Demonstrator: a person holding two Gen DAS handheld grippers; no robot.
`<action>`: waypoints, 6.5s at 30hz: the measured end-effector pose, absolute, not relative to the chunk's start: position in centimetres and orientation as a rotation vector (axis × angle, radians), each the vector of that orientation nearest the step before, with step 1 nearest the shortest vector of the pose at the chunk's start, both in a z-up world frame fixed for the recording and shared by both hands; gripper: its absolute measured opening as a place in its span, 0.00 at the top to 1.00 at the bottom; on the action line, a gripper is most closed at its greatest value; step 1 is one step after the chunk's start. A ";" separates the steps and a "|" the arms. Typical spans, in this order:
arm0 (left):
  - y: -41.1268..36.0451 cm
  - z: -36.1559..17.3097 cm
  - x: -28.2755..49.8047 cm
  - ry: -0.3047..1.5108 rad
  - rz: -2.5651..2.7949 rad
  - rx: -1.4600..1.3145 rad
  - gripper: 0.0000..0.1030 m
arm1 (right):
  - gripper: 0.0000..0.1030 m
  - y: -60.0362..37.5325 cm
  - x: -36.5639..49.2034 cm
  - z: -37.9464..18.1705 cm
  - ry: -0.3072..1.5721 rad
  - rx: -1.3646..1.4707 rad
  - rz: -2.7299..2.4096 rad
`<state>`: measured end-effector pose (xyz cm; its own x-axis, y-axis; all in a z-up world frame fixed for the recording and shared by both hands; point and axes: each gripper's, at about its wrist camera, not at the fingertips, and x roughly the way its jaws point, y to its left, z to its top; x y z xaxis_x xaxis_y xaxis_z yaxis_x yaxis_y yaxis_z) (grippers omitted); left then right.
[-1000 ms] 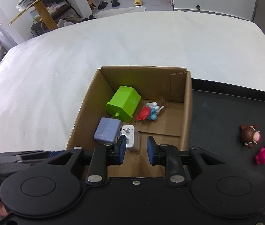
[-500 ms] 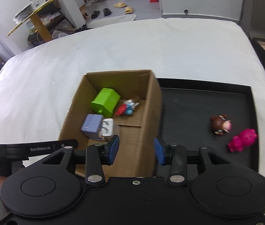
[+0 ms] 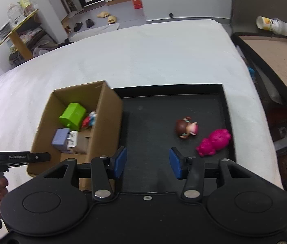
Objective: Organize rigid objects
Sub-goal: 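Move the right tool to the pink pig toy and grasp it, then carry the pink pig into the cardboard box and open the right tool, then move the right tool to the brown-haired doll and grasp it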
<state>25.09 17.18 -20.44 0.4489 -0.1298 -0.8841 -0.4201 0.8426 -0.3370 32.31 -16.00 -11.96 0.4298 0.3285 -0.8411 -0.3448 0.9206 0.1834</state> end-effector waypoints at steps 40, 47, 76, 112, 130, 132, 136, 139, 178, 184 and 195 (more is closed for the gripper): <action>17.2 -21.0 25.9 1.150 0.210 -0.577 0.80 | 0.55 -23.1 41.0 -22.9 1.148 0.223 0.116; 17.2 -20.9 25.9 1.147 0.206 -0.577 0.80 | 0.55 -22.2 41.7 -23.8 1.154 0.172 0.105; 17.5 -21.0 25.4 1.123 0.217 -0.600 0.79 | 0.66 -17.3 36.7 -15.5 1.074 0.088 0.295; 18.1 -21.1 25.2 1.117 0.154 -0.608 0.77 | 0.66 -4.6 35.4 -10.9 1.018 -0.093 0.514; 18.4 -21.2 25.4 1.114 0.137 -0.603 0.76 | 0.60 -2.1 36.1 -12.6 0.989 -0.167 0.508; 18.4 -21.2 25.5 1.115 0.139 -0.601 0.76 | 0.59 -2.2 35.9 -12.5 0.990 -0.164 0.507; 18.3 -21.2 25.3 1.113 0.143 -0.603 0.76 | 0.59 -3.1 35.4 -12.1 0.998 -0.148 0.498; 18.1 -21.2 25.3 1.114 0.149 -0.600 0.76 | 0.58 -4.0 35.1 -11.9 1.002 -0.134 0.489; 16.9 -21.2 26.4 1.148 0.205 -0.571 0.77 | 0.12 -17.1 35.8 -15.4 1.006 -0.029 0.336; 17.0 -21.4 26.6 1.155 0.210 -0.575 0.77 | 0.08 -17.2 36.4 -17.1 0.999 -0.023 0.323; 17.1 -21.5 26.8 1.167 0.202 -0.577 0.77 | 0.18 -17.1 38.7 -20.5 1.019 -0.021 0.297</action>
<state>26.77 17.09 -21.55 0.3942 -0.1424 -0.9079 -0.4395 0.8384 -0.3223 38.66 -17.15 -20.55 0.4876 0.2350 -0.8409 -0.2542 0.9596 0.1207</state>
